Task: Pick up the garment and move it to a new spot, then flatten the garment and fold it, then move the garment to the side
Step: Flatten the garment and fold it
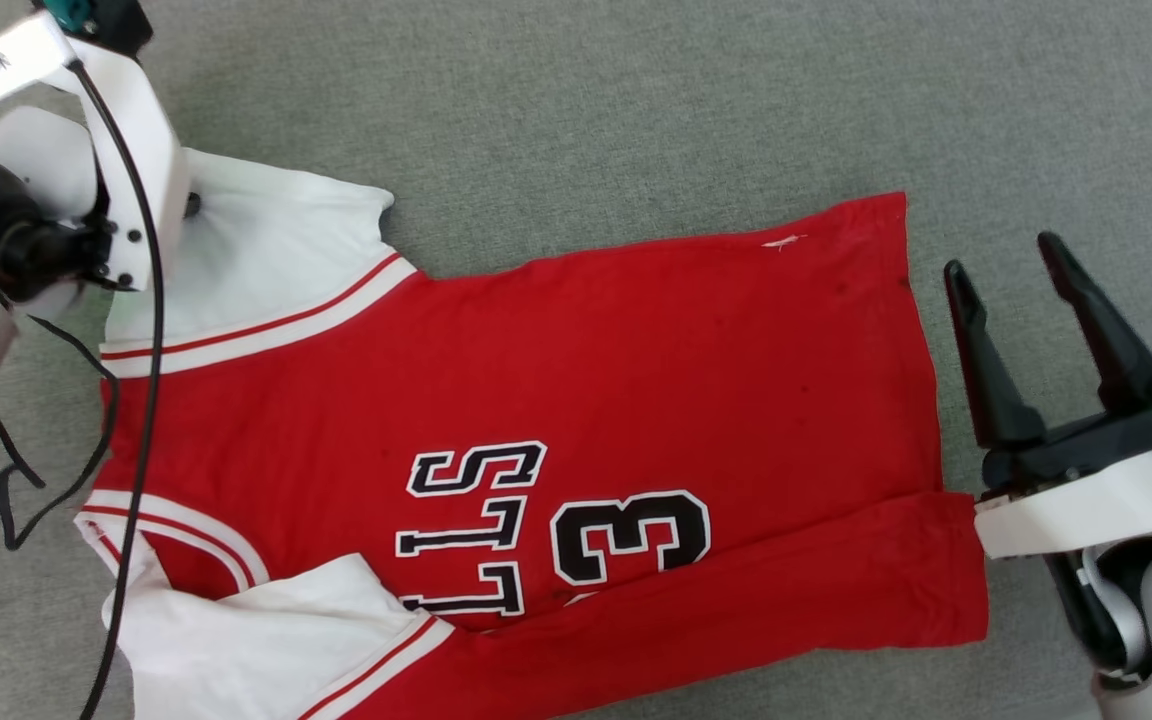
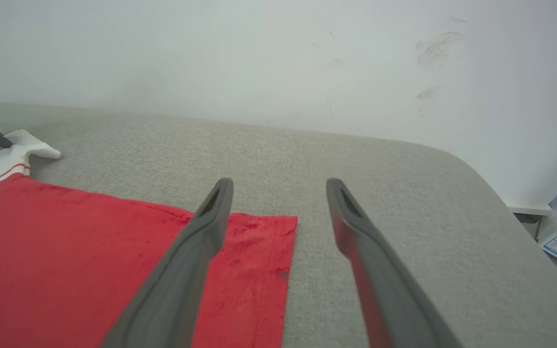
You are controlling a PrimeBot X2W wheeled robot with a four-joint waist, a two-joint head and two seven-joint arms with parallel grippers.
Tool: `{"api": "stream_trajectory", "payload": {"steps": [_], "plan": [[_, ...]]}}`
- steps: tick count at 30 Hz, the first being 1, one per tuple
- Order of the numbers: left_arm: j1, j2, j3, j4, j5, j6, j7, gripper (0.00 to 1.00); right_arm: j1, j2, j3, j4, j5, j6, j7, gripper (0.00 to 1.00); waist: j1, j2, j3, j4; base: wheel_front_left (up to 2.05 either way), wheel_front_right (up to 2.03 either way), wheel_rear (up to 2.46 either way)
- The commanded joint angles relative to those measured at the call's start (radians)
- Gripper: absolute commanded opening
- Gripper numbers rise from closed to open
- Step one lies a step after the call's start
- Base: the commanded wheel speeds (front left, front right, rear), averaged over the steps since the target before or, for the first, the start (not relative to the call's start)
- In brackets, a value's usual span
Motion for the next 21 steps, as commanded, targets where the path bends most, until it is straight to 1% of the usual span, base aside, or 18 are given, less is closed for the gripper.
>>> {"api": "stream_trajectory", "payload": {"steps": [1,3,5,6,9,10,11,12,13,14,15,18,20,21], "plan": [[0.036,-0.012,-0.012,0.01,0.007,-0.005,-0.023,0.0,-0.023,-0.015,-0.007,-0.002,0.011,-0.001,0.005,1.0,-0.0001,0.0,-0.015,0.01,0.0,0.0,0.0],[0.031,-0.025,0.001,0.008,-0.002,-0.006,-0.058,0.0,-0.037,-0.031,-0.032,-0.005,0.023,-0.001,0.011,1.0,-0.0001,0.0,-0.031,0.02,0.0,0.0,0.0],[0.024,-0.031,-0.005,0.0,0.01,-0.009,-0.088,0.0,-0.053,-0.057,-0.046,-0.01,0.029,-0.001,0.029,1.0,-0.0001,0.0,-0.05,0.033,0.0,0.0,0.0],[0.024,-0.031,-0.005,0.0,0.01,-0.009,-0.088,0.0,-0.053,-0.057,-0.046,-0.01,0.029,-0.001,0.029,1.0,-0.0001,0.0,-0.05,0.033,0.0,0.0,0.0],[0.023,-0.044,-0.01,-0.012,0.015,-0.012,-0.137,0.0,-0.085,-0.11,-0.064,-0.023,0.046,-0.001,0.086,1.0,-0.0001,0.0,-0.083,0.054,0.0,0.0,0.0],[0.024,-0.048,-0.015,-0.026,0.022,-0.013,-0.172,0.0,-0.111,-0.143,-0.064,-0.023,0.076,-0.001,0.139,1.0,-0.0001,0.0,-0.104,0.068,0.0,0.0,0.0],[0.024,-0.048,-0.015,-0.026,0.022,-0.013,-0.172,0.0,-0.111,-0.143,-0.064,-0.023,0.076,-0.001,0.139,1.0,-0.0001,0.0,-0.104,0.068,0.0,0.0,0.0],[0.028,-0.051,-0.018,-0.033,0.023,-0.013,-0.189,0.0,-0.121,-0.164,-0.06,-0.015,0.095,-0.001,0.172,1.0,-0.0001,0.0,-0.115,0.076,0.0,0.0,0.0],[0.038,-0.064,-0.021,-0.048,0.018,-0.014,-0.221,0.0,-0.149,-0.217,-0.044,-0.003,0.127,-0.001,0.239,1.0,-0.0001,0.0,-0.133,0.094,0.0,0.0,0.0],[0.038,-0.064,-0.021,-0.048,0.018,-0.014,-0.221,0.0,-0.149,-0.217,-0.044,-0.003,0.127,-0.001,0.239,1.0,-0.0001,0.0,-0.133,0.094,0.0,0.0,0.0],[0.047,-0.072,-0.026,-0.065,0.015,-0.014,-0.246,0.0,-0.172,-0.26,-0.018,0.017,0.174,-0.001,0.313,1.0,-0.0001,0.0,-0.148,0.111,0.0,0.0,0.0],[0.056,-0.078,-0.039,-0.089,0.024,-0.014,-0.28,0.0,-0.213,-0.333,0.022,0.053,0.243,-0.001,0.424,1.0,-0.0001,0.0,-0.164,0.137,0.0,0.0,0.0],[0.061,-0.081,-0.044,-0.105,0.025,-0.015,-0.3,0.0,-0.237,-0.367,0.057,0.081,0.299,-0.001,0.508,1.0,-0.0001,0.0,-0.17,0.152,0.0,0.0,0.0],[0.061,-0.081,-0.044,-0.105,0.025,-0.015,-0.3,0.0,-0.237,-0.367,0.057,0.081,0.299,-0.001,0.508,1.0,-0.0001,0.0,-0.17,0.152,0.0,0.0,0.0]]}}
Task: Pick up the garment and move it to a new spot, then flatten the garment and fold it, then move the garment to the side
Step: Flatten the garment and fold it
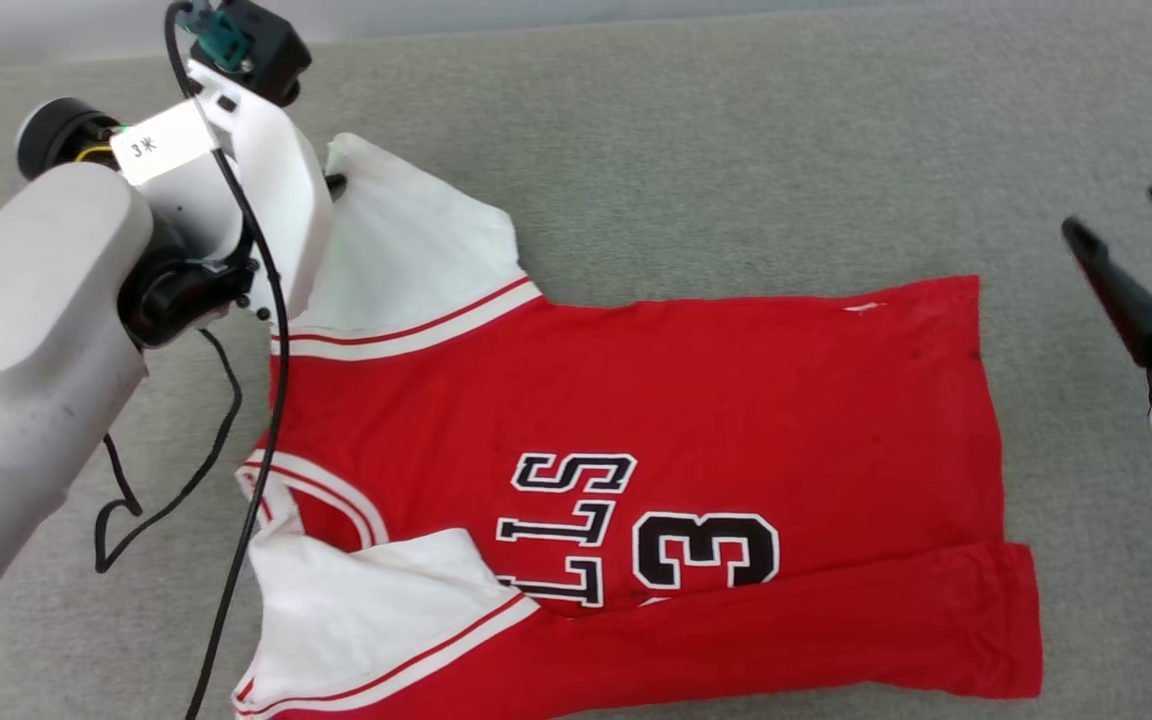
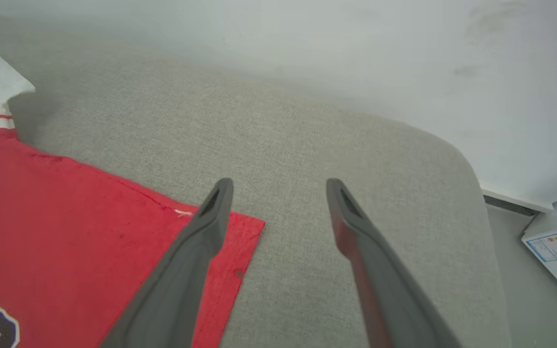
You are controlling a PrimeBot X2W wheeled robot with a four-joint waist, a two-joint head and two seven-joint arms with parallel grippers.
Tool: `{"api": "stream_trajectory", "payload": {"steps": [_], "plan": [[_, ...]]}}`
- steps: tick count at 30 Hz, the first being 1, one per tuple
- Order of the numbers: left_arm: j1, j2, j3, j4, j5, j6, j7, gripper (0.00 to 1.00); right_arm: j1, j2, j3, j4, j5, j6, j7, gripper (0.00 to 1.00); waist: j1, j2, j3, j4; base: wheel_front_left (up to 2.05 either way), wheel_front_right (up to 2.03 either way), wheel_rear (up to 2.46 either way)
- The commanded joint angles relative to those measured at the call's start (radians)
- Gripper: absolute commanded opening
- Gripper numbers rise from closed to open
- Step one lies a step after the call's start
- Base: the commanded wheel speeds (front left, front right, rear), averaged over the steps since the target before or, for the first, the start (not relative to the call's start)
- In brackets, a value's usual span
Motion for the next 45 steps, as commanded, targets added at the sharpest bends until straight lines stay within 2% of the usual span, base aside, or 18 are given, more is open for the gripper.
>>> {"api": "stream_trajectory", "payload": {"steps": [1,6,9,12,16,24,33,34,35,36,45], "plan": [[0.017,0.0,-0.006,-0.008,0.004,0.0,-0.01,0.0,-0.022,-0.02,0.021,0.016,0.028,-0.001,0.044,1.0,0.0001,-0.0001,-0.012,0.021,0.0,0.0,0.0],[0.015,-0.001,-0.021,-0.05,0.012,-0.001,-0.042,0.0,-0.08,-0.096,0.126,0.085,0.138,-0.001,0.263,1.0,0.0001,-0.0001,-0.006,0.049,0.0,0.0,0.0],[0.003,-0.004,-0.027,-0.069,0.018,-0.001,-0.053,0.0,-0.12,-0.118,0.166,0.132,0.183,-0.001,0.364,1.0,0.0001,-0.0001,0.008,0.065,0.0,0.0,0.0],[-0.012,-0.009,-0.03,-0.085,0.023,-0.001,-0.062,0.0,-0.16,-0.113,0.195,0.184,0.199,-0.001,0.417,1.0,0.0001,-0.0001,0.027,0.08,0.0,0.0,0.0],[-0.033,-0.017,-0.035,-0.102,0.032,-0.001,-0.071,0.0,-0.216,-0.097,0.227,0.251,0.194,-0.001,0.436,1.0,0.0001,-0.0001,0.055,0.099,0.0,0.0,0.0],[-0.071,-0.027,-0.045,-0.129,0.05,-0.001,-0.089,0.0,-0.271,-0.074,0.306,0.37,0.19,-0.001,0.404,1.0,0.0001,-0.0001,0.112,0.135,0.0,0.0,0.0],[-0.083,-0.027,-0.056,-0.123,0.05,-0.001,-0.109,0.0,-0.213,-0.058,0.478,0.455,0.232,0.002,0.39,1.0,0.0001,-0.0001,0.141,0.142,0.0,0.0,0.0],[-0.081,-0.026,-0.058,-0.121,0.048,-0.001,-0.112,0.0,-0.217,-0.058,0.484,0.456,0.235,0.002,0.376,0.54,0.0001,-0.0001,0.139,0.141,0.0,0.0,0.0],[-0.078,-0.025,-0.06,-0.119,0.047,-0.001,-0.112,0.0,-0.225,-0.06,0.488,0.458,0.238,0.002,0.36,0.14,0.0001,-0.0001,0.135,0.138,0.0,0.0,0.0],[-0.074,-0.024,-0.062,-0.117,0.045,-0.001,-0.114,0.0,-0.236,-0.063,0.492,0.46,0.242,0.002,0.344,0.0,0.0001,-0.0001,0.129,0.136,0.0,0.0,0.0],[0.0,0.008,-0.062,-0.127,0.025,0.011,-0.161,0.0,-0.285,-0.102,0.52,0.473,0.27,0.0,0.161,0.0,0.0001,-0.0001,0.021,0.116,0.0,0.0,0.0]]}}
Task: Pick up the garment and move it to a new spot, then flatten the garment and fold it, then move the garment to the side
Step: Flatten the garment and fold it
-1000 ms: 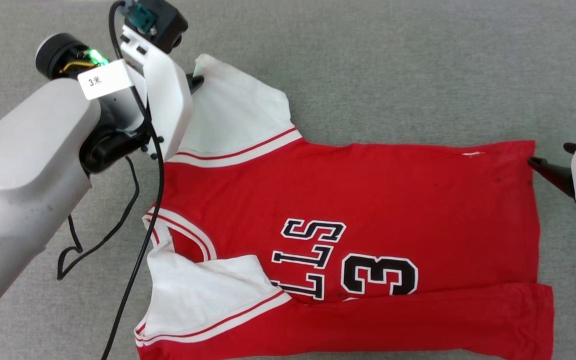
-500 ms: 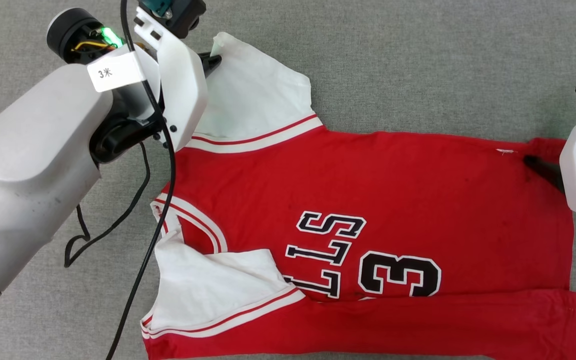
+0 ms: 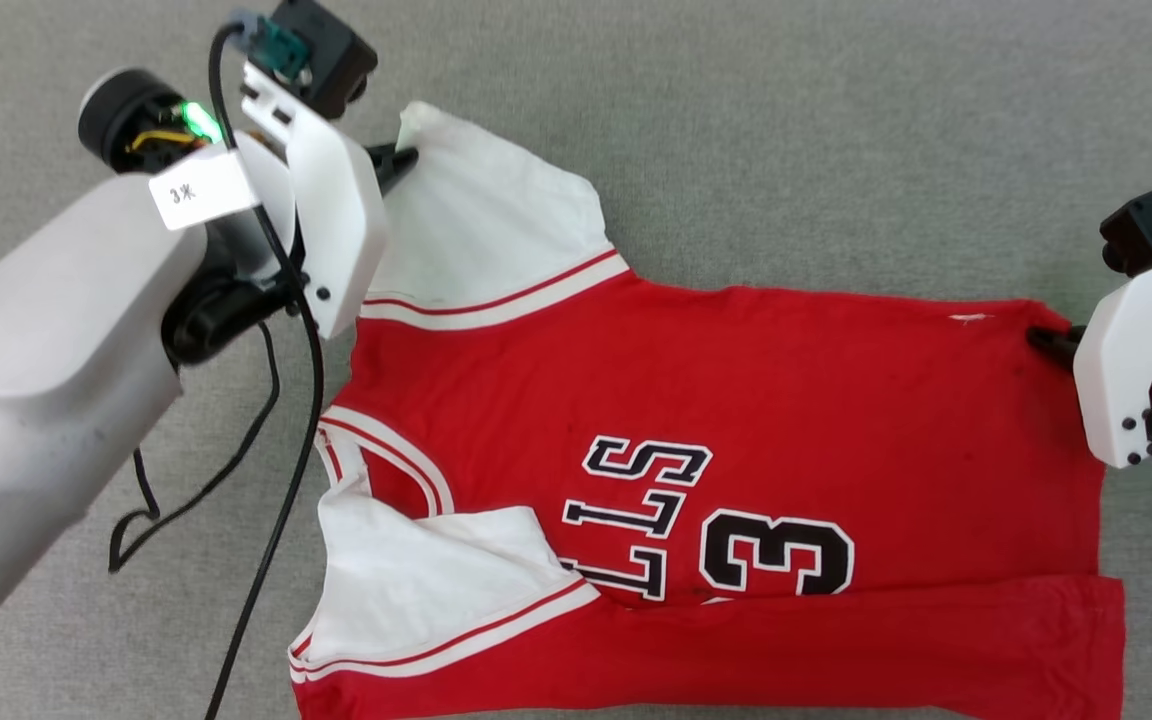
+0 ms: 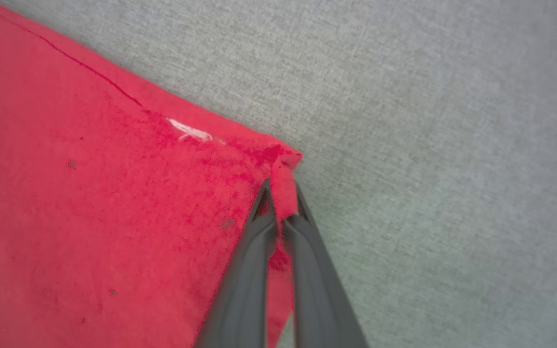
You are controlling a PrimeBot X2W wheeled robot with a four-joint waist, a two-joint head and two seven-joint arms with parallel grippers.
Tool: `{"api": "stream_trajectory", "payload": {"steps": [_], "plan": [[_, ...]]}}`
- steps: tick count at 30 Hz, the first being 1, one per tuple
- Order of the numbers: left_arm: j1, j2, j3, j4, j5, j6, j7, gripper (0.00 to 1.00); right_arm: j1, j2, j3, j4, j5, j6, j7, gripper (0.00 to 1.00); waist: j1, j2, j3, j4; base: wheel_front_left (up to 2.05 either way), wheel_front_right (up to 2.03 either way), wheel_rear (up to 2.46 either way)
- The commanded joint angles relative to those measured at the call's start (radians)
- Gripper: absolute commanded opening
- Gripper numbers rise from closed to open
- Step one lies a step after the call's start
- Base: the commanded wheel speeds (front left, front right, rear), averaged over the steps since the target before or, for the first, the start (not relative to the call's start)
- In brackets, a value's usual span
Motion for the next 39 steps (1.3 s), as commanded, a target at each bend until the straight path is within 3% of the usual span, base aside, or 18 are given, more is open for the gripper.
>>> {"api": "stream_trajectory", "payload": {"steps": [1,6,7,14,31,39], "plan": [[0.032,0.012,-0.001,-0.013,-0.006,0.008,-0.012,0.0,0.014,-0.006,0.01,0.009,0.016,0.001,-0.032,0.0,-0.0001,0.0,-0.046,-0.008,0.0,0.0,0.0],[0.102,0.041,-0.004,-0.069,-0.021,0.038,-0.031,0.0,0.048,-0.02,0.029,0.003,0.039,0.001,-0.132,0.0,-0.0001,0.0,-0.108,-0.01,0.0,0.0,0.0],[0.155,0.062,-0.007,-0.107,-0.035,0.063,-0.046,0.0,0.081,-0.028,0.036,-0.003,0.052,0.001,-0.187,0.0,-0.0001,0.0,-0.146,-0.009,0.0,0.0,0.0],[0.286,0.118,-0.011,-0.212,-0.067,0.131,-0.076,0.0,0.188,-0.05,0.037,-0.041,0.081,0.001,-0.275,0.0,-0.0001,0.0,-0.227,-0.006,0.0,0.0,0.0],[0.657,0.236,-0.04,-0.431,-0.168,0.336,-0.191,0.0,0.533,-0.079,-0.047,-0.151,0.114,0.001,-0.346,0.0,-0.0001,0.0,-0.368,0.019,0.0,0.0,0.0],[0.771,0.238,-0.06,-0.428,-0.201,0.376,-0.234,0.0,0.653,-0.045,-0.096,-0.163,0.113,0.001,-0.343,0.0,-0.0001,0.0,-0.365,0.026,0.0,0.0,0.0]]}}
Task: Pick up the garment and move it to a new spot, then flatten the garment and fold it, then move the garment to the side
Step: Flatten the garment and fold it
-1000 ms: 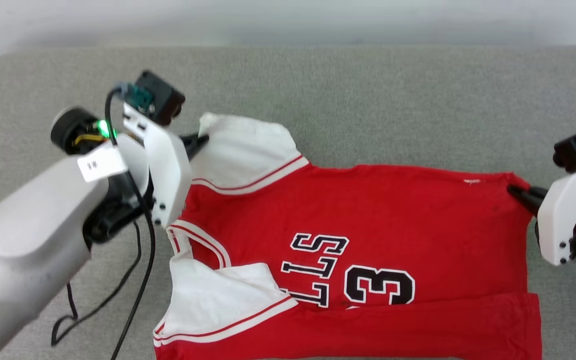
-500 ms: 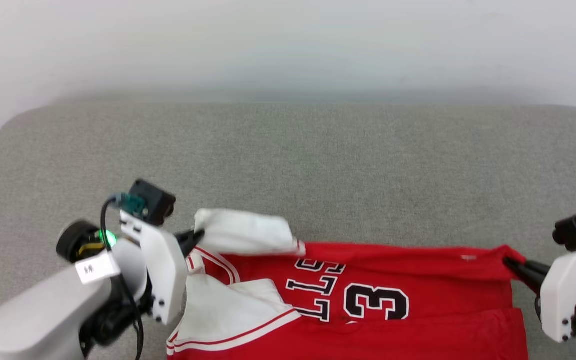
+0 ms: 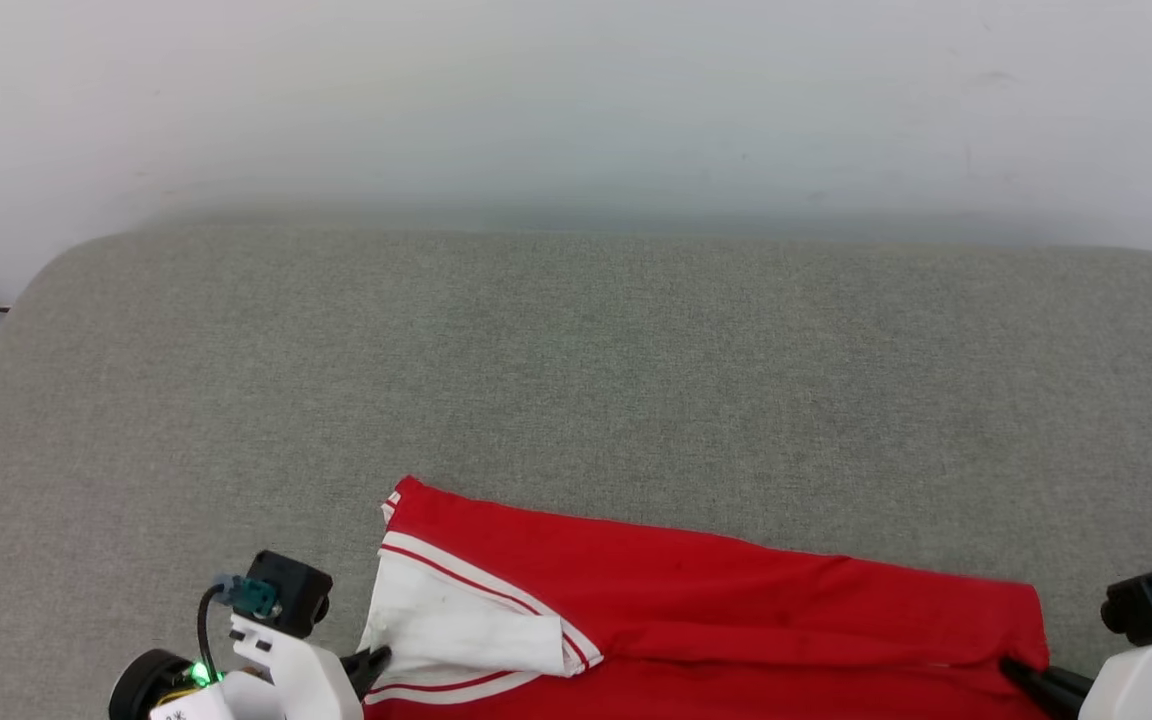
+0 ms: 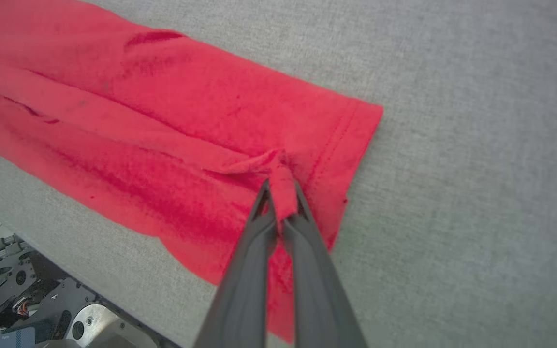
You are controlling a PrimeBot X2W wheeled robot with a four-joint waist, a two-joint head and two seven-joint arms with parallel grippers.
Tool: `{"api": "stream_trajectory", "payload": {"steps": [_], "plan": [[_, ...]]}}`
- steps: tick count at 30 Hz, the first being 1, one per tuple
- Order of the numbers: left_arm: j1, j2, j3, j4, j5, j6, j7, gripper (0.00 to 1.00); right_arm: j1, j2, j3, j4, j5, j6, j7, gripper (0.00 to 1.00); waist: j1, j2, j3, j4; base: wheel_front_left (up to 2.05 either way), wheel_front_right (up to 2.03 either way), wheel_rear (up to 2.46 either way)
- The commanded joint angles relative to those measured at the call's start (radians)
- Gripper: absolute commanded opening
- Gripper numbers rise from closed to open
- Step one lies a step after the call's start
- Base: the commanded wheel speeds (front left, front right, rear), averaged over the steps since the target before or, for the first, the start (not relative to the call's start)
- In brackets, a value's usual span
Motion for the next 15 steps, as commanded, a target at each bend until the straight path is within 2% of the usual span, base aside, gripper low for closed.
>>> {"api": "stream_trajectory", "payload": {"steps": [1,8,9,10,11,15], "plan": [[0.02,-0.008,-0.005,0.011,0.001,0.005,-0.007,0.0,0.02,0.015,-0.005,0.004,-0.005,-0.001,0.002,0.0,0.0002,-0.0001,0.006,-0.002,0.0,0.0,0.0],[0.052,-0.068,-0.015,0.097,-0.023,-0.02,-0.034,0.0,0.036,0.071,-0.012,0.064,-0.027,-0.001,-0.009,0.0,0.0002,-0.0001,0.029,-0.009,0.0,0.0,0.0],[0.051,-0.073,-0.014,0.11,-0.02,-0.02,-0.039,0.16,0.035,0.076,-0.013,0.071,-0.03,-0.001,-0.013,0.27,0.0002,-0.0001,0.03,-0.01,0.0,0.0,0.0],[0.051,-0.077,-0.015,0.119,-0.017,-0.022,-0.043,0.45,0.034,0.08,-0.016,0.076,-0.031,-0.001,-0.018,0.86,0.0002,-0.0001,0.03,-0.01,0.0,0.0,0.0],[0.052,-0.08,-0.01,0.127,-0.015,-0.021,-0.056,1.0,0.033,0.082,-0.025,0.079,-0.032,-0.001,-0.034,1.0,0.0002,-0.0001,0.03,-0.01,0.0,0.0,0.0],[0.064,-0.075,0.011,0.137,0.003,-0.003,-0.122,1.0,0.057,0.081,-0.073,0.065,-0.017,-0.001,-0.089,1.0,0.0002,-0.0001,0.015,-0.008,0.0,0.0,0.0]]}}
